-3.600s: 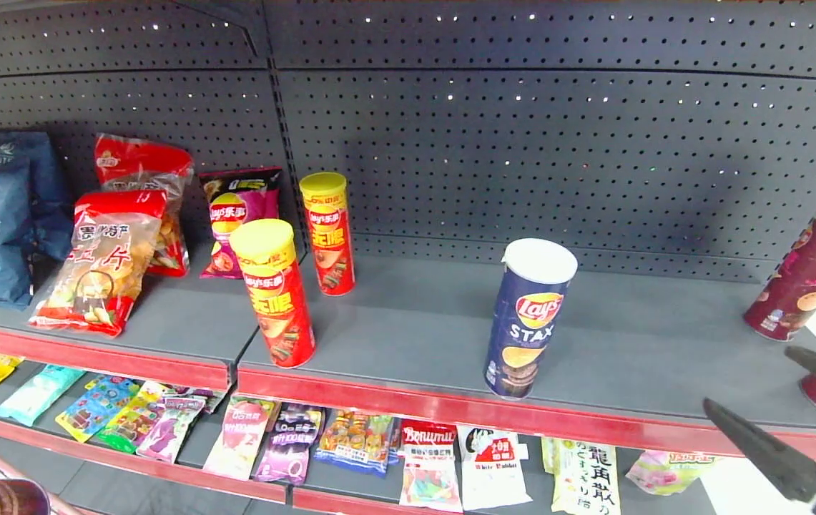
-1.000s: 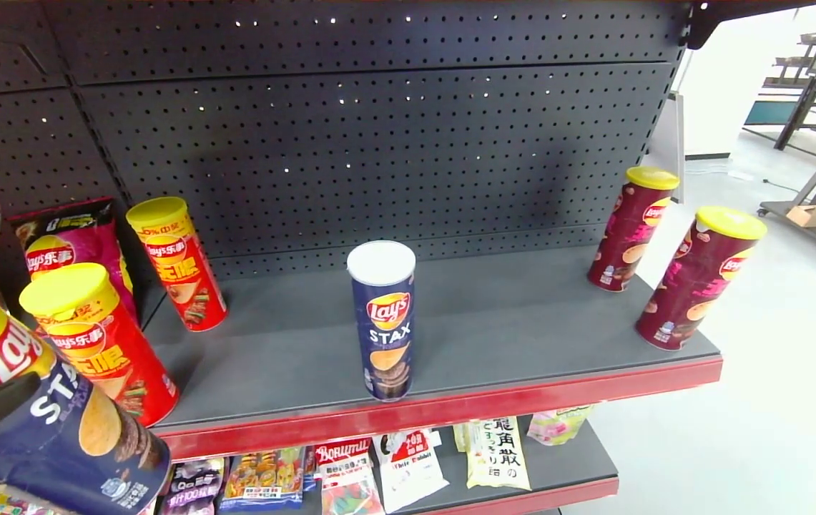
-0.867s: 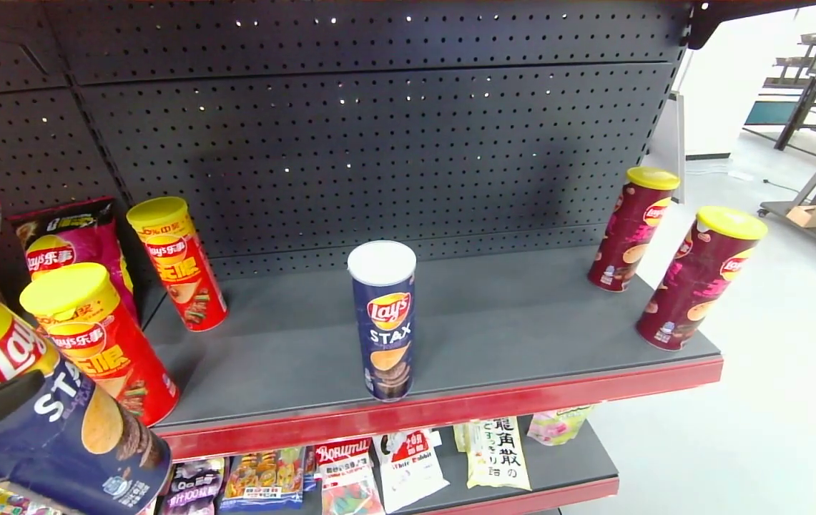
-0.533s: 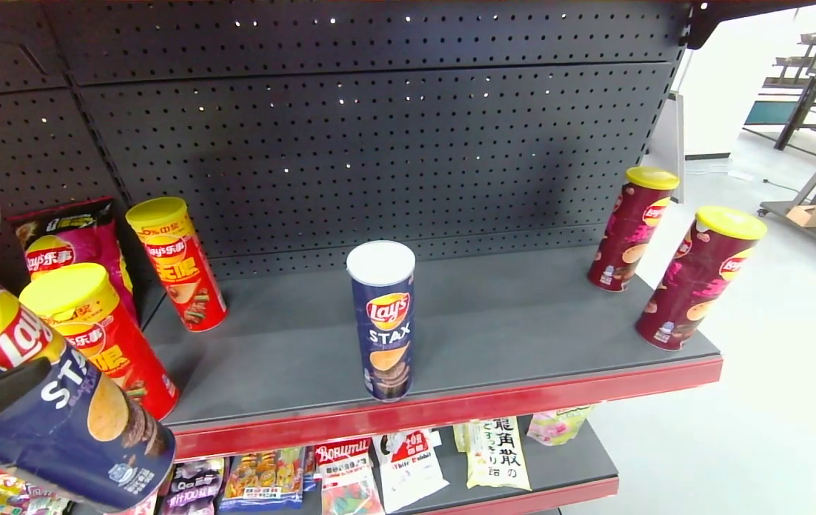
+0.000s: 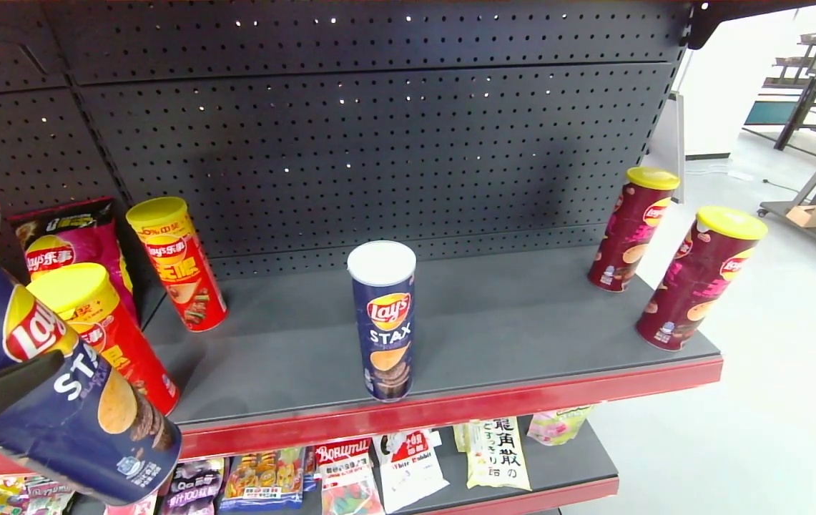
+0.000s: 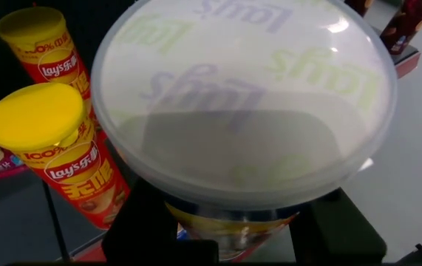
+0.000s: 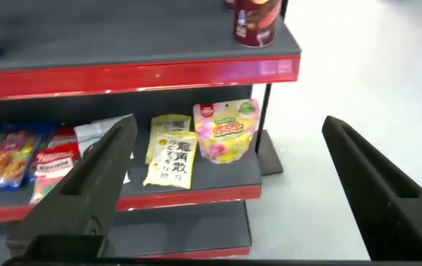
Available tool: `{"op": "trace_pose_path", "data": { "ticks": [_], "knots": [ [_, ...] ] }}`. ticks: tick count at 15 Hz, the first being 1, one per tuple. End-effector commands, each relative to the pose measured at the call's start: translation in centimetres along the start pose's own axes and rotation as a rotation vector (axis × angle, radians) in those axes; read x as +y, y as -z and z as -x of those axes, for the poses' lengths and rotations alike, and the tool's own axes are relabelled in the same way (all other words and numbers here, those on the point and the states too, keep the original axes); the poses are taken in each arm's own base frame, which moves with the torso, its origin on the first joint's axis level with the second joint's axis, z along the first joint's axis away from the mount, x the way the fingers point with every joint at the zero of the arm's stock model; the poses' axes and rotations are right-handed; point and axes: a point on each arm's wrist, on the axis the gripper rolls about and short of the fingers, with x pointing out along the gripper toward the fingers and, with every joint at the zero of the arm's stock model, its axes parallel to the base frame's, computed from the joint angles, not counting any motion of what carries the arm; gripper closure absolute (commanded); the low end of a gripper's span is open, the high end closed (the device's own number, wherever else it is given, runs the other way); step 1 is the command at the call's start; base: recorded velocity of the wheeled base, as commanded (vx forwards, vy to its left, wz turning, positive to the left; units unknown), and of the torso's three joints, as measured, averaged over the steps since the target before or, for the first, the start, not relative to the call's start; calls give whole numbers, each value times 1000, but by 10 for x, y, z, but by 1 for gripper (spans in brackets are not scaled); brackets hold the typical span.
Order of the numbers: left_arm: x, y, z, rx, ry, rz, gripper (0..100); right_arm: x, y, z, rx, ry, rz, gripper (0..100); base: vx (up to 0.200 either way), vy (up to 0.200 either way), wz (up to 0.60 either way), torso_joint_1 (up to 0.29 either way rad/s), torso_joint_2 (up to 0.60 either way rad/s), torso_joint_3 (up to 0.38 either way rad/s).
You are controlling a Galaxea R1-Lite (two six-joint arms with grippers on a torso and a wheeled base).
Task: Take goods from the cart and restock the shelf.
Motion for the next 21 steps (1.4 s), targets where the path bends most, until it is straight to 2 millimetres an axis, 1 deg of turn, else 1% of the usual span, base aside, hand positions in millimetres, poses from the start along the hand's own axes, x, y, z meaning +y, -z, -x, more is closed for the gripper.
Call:
{"op": "trace_pose_path", "data": {
  "ticks": [1,4,9,10,12,13,14,16,17,20,21],
  "knots": [
    [0,1,-1,5,1,3,100,1,3,6,-83,40,-8,0,0,0,0,0,0,0],
    [-2,1,-1,4,25,-4,100,1,2,6,-85,36,-7,0,0,0,0,0,0,0],
    [-5,3,-8,24,99,-10,100,1,2,6,-85,35,-11,0,0,0,0,0,0,0],
    [-4,4,-16,52,118,-3,100,1,2,6,-85,35,-11,0,0,0,0,0,0,0],
    [2,1,-34,39,117,-7,100,1,2,6,-85,35,-11,0,0,0,0,0,0,0],
    [4,1,-40,42,118,-6,100,1,2,6,-85,35,-11,0,0,0,0,0,0,0],
    [8,5,-56,63,121,1,100,1,2,6,-85,35,-11,0,0,0,0,0,0,0],
    [12,9,-69,96,124,7,100,1,2,6,-85,35,-11,0,0,0,0,0,0,0],
    [15,12,-79,118,126,5,100,1,2,6,-85,35,-11,0,0,0,0,0,0,0],
    [19,14,-120,114,170,-39,100,1,2,6,-85,35,-11,0,0,0,0,0,0,0],
    [20,14,-136,104,175,-46,100,1,2,6,-85,35,-11,0,0,0,0,0,0,0]
  ]
}}
